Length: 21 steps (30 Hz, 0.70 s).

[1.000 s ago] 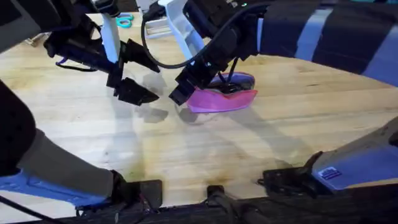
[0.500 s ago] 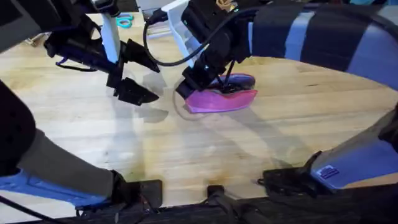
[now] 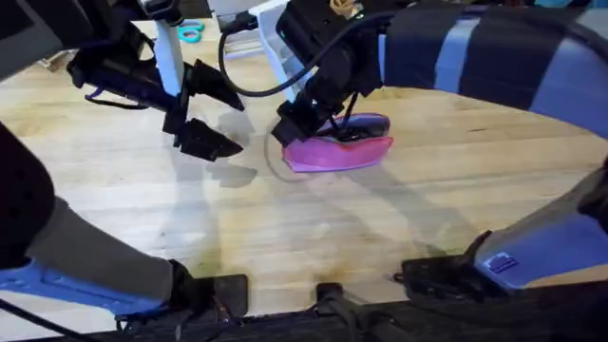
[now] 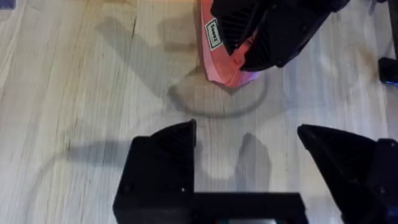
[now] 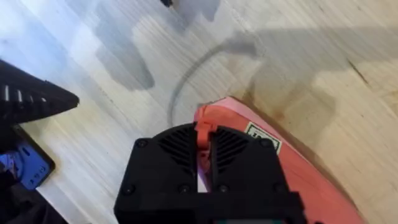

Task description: Unzip the bag, pick up the pens from the table one at a time and place them inside, then zip the bag closed.

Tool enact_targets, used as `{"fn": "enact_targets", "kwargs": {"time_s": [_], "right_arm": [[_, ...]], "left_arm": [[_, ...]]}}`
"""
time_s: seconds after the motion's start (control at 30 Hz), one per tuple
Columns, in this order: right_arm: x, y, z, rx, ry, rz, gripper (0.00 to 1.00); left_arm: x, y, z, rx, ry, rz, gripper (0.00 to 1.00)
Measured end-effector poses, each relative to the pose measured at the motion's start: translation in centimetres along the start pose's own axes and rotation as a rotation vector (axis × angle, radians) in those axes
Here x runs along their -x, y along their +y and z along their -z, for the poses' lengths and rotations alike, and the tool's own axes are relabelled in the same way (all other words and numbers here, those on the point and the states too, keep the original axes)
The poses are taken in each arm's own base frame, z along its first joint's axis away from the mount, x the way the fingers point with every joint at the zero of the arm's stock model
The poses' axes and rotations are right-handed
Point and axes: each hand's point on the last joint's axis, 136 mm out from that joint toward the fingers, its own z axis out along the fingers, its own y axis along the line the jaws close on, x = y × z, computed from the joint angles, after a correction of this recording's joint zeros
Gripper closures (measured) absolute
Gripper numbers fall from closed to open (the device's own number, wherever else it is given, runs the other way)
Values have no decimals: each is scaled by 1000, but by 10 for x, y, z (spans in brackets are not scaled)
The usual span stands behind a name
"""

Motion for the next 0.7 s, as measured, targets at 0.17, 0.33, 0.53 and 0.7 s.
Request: {"fn": "enact_targets", "kwargs": {"time_s": [0.17,0.33,0.53,0.7], "right_arm": [[0,0,0,-1,0,-28,951],[0,0,0,-1,1,-53,963],[1,0,7,-6,-12,-57,970],[6,0,23,-18,-50,-55,969]], "left_arm": [[0,0,0,0,0,0,8],[0,0,0,0,0,0,8],[0,0,0,0,0,0,8],[2,0,0,1,-12,0,8]]}}
